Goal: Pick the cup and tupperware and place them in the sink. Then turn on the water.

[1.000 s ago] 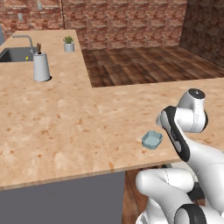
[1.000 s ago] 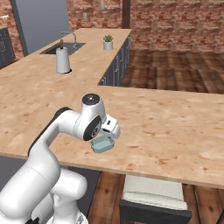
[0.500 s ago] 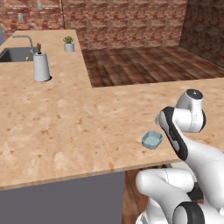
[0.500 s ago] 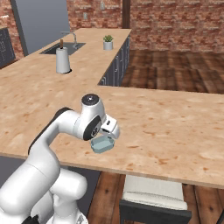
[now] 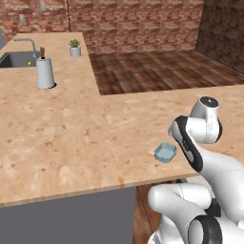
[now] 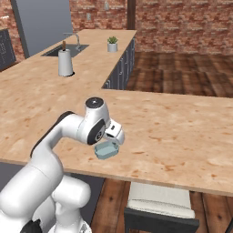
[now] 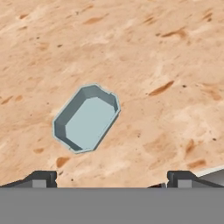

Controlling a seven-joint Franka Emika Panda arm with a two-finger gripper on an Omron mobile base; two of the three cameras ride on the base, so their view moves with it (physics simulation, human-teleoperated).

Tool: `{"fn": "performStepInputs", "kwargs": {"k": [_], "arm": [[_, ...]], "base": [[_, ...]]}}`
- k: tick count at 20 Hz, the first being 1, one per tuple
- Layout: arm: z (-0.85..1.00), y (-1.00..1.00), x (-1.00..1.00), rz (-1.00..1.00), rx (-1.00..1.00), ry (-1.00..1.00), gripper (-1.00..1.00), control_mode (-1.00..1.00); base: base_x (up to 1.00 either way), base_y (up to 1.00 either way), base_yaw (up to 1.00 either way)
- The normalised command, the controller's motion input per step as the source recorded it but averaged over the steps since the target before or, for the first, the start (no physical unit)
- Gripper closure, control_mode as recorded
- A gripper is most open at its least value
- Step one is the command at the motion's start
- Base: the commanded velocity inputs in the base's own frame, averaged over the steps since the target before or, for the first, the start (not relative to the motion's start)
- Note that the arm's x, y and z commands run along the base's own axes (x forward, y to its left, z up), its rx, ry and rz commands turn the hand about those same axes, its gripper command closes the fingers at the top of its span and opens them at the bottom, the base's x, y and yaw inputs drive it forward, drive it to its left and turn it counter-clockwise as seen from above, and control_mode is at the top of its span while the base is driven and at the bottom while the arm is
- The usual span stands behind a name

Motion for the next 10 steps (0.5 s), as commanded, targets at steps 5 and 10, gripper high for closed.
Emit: {"fn": "performStepInputs", "kwargs": {"k": [5, 10], "arm": [[-0.14, 0.0, 0.17, -0.03, 0.0, 0.05, -1.0, -1.0], [-0.2, 0.02, 0.13, -0.01, 0.0, 0.08, -1.0, -1.0]], "base": [[0.0, 0.0, 0.0], [0.0, 0.0, 0.0]]}}
